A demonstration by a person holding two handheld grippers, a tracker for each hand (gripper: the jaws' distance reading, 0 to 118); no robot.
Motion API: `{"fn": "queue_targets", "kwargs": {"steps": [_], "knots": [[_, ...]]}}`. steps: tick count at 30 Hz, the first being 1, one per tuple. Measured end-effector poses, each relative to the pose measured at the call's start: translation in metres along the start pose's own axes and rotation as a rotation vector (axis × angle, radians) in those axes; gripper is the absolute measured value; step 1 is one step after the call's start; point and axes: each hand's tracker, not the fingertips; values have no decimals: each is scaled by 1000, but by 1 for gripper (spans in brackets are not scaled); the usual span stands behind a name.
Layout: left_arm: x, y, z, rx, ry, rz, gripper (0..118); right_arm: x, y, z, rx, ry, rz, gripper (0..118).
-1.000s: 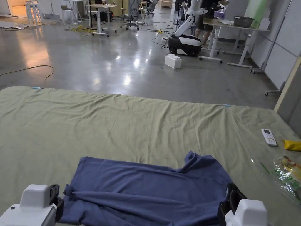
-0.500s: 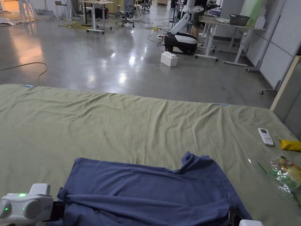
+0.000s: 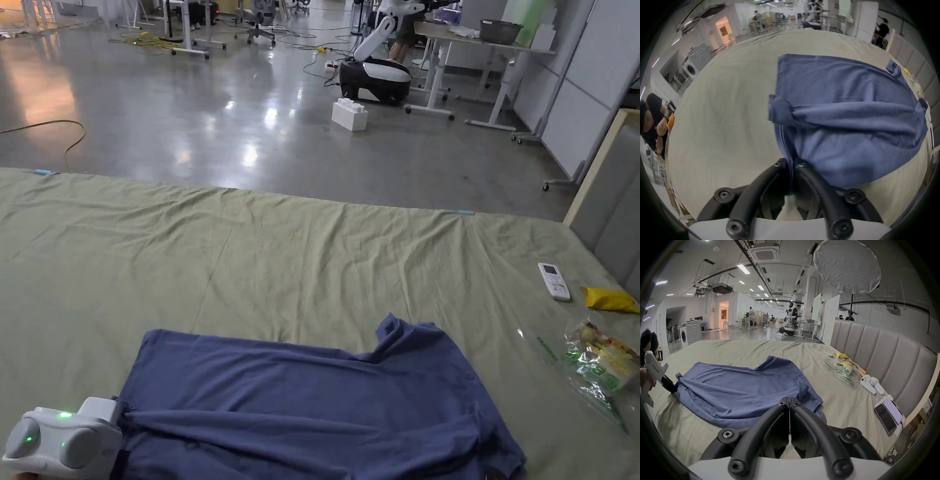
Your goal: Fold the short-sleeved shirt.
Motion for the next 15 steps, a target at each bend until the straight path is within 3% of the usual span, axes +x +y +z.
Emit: {"fn": "queue_targets", "kwargs": {"steps": [6, 9, 10, 12, 15], "knots": [[-20, -5, 16, 58, -54, 91, 5, 25, -11, -21, -43, -58, 63, 2], [-31, -12, 25, 83, -86, 121, 5, 48, -8, -42, -166, -50, 30, 5], [-32, -16, 30, 95, -90, 114, 5, 56, -10, -53, -253, -36, -9, 13], [-33, -21, 35, 119, -92, 97, 5, 70, -9, -75, -318, -17, -3, 39], [-36, -24, 40, 142, -95, 101, 5, 83, -11, -108, -431, 8, 14, 60]]}}
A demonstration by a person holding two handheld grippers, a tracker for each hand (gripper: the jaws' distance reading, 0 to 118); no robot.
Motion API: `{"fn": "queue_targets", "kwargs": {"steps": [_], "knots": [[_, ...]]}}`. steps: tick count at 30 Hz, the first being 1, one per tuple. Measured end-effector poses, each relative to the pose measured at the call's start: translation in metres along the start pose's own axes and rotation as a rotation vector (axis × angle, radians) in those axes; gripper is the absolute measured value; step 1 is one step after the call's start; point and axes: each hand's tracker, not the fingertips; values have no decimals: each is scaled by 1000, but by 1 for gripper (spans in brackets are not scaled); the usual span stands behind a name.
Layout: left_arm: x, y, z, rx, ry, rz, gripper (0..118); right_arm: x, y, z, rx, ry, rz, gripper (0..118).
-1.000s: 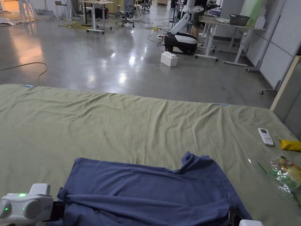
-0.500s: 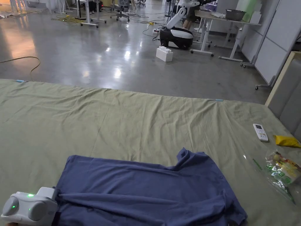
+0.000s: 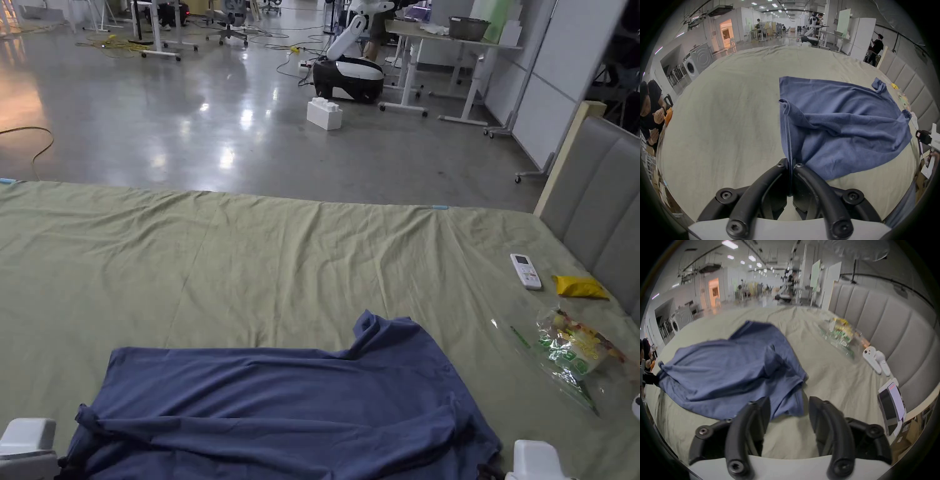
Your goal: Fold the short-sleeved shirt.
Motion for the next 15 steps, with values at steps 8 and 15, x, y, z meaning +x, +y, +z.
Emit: {"fn": "queue_targets", "kwargs": {"steps": [8, 15], "knots": [[7, -3, -2, 24, 31, -30, 5, -3, 11, -67, -171, 69, 55, 62], [10, -6, -1, 53, 51, 1, 5, -24, 13, -55, -132, 27, 190, 8]]}}
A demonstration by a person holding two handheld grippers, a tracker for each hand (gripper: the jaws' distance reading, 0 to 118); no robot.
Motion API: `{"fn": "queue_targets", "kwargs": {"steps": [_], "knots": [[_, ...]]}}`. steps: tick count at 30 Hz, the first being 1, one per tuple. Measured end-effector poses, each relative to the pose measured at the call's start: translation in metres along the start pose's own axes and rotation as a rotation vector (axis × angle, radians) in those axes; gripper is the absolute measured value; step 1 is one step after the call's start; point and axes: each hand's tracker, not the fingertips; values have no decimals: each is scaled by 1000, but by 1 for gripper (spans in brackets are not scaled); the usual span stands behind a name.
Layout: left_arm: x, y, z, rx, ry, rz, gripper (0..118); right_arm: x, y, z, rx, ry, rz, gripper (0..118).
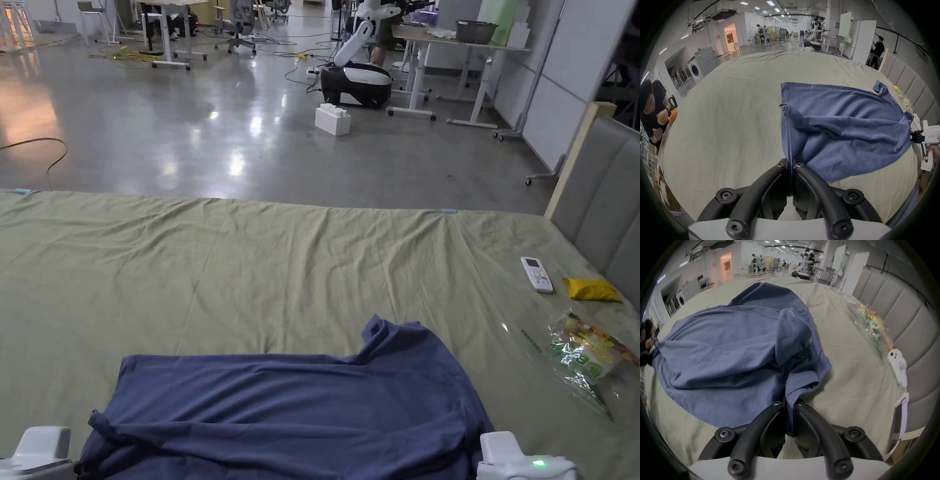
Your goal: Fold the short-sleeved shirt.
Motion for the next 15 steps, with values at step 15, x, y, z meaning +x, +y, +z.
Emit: {"fn": "queue_targets", "kwargs": {"steps": [15], "knots": [[-13, 17, 92, 154, -50, -19, 5, 22, 8, 128, 148, 21, -12, 7]]}}
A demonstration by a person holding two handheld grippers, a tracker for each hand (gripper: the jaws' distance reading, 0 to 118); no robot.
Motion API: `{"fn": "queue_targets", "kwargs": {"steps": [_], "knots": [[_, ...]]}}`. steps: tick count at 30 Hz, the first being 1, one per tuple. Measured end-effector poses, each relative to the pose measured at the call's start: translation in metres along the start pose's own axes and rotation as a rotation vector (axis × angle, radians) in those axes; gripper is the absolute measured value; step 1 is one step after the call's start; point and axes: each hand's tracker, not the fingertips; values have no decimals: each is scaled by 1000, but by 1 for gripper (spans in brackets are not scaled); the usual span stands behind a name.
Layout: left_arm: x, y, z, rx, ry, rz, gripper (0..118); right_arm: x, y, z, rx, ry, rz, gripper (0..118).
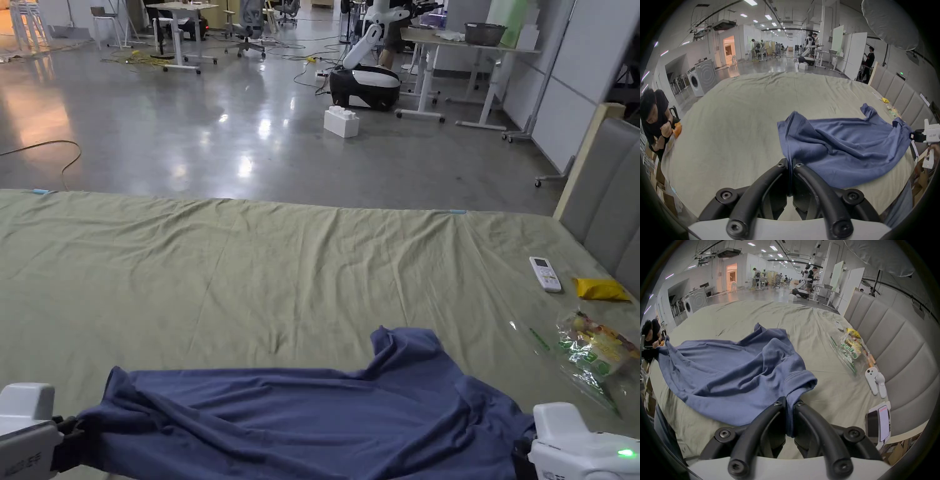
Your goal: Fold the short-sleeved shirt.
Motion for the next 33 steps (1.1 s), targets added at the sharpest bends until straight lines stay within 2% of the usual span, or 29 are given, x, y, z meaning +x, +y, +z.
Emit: {"fn": "queue_targets", "kwargs": {"steps": [9, 15, 21, 22, 25, 26, 27, 28, 29, 30, 33], "knots": [[-13, -74, 41, -92, -13, 46, 5, -6, -79, 29, -103, 35, -30, 7], [-9, -136, 20, -236, 22, 20, 5, -27, -142, 12, -204, 28, -32, 7], [-12, -149, -9, -274, 42, 7, 5, -35, -163, -4, -180, 12, -51, 10], [-13, -150, -11, -272, 47, 0, 5, -37, -163, -4, -167, 0, -42, 14], [-15, -147, -12, -275, 50, -27, 6, -41, -158, 2, -150, -88, 17, 46], [-13, -147, -9, -272, 51, -30, 10, -42, -155, 6, -126, -98, 19, 63], [-13, -143, -8, -270, 52, -33, 19, -43, -151, 12, -87, -99, 12, 74], [-12, -139, -6, -257, 61, -42, 34, -42, -145, 19, -34, -80, -6, 81], [-11, -135, -5, -228, 67, -49, 54, -45, -140, 25, 12, -64, -23, 85], [-6, -131, 0, -183, 64, -47, 66, -49, -132, 30, 58, -46, -33, 85], [3, -109, 6, -64, 31, -16, 69, -67, -107, 47, 211, -18, -41, 85]]}}
